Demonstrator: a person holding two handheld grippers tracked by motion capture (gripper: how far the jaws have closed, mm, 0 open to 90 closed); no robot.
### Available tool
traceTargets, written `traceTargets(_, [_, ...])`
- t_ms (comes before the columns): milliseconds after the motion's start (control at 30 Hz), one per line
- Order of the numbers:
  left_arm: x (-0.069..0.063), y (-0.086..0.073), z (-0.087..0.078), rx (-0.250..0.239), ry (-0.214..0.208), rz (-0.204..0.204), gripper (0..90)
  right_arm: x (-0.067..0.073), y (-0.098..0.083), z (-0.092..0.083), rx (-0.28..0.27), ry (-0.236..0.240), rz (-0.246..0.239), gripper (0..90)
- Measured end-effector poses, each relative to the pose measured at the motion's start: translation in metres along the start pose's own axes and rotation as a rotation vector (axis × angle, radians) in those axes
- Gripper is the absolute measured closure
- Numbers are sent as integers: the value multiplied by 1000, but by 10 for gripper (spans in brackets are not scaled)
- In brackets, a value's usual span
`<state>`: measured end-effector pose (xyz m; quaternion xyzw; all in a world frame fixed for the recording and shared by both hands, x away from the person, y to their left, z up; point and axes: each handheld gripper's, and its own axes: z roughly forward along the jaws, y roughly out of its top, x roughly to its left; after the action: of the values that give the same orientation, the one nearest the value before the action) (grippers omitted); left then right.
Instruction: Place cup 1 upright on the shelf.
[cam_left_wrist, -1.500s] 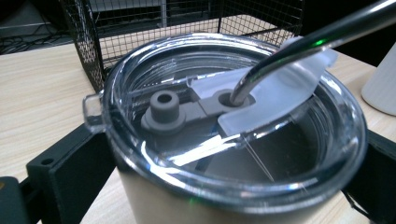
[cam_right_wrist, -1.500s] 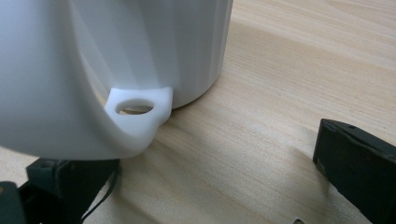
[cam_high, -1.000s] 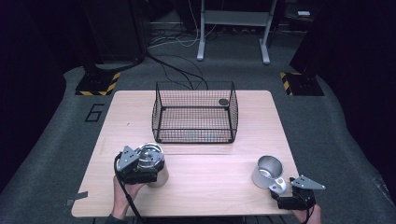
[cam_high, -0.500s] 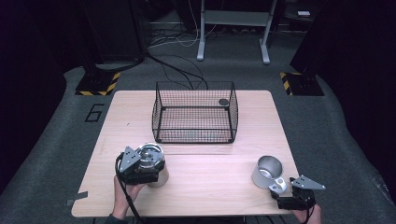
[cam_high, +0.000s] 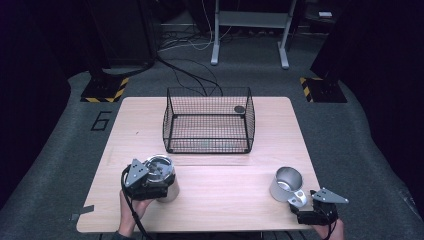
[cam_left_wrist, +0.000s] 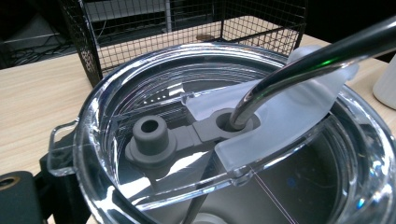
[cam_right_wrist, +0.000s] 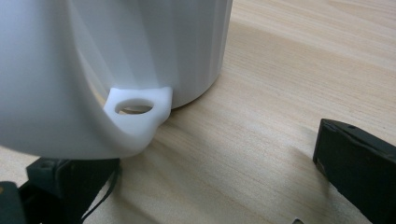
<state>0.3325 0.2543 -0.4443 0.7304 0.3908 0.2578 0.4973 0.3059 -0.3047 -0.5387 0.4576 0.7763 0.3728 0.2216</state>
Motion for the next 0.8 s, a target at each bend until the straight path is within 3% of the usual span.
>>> traceTargets(800, [6, 24, -12, -26, -5, 39, 38, 0, 0, 0, -1, 3, -1, 0])
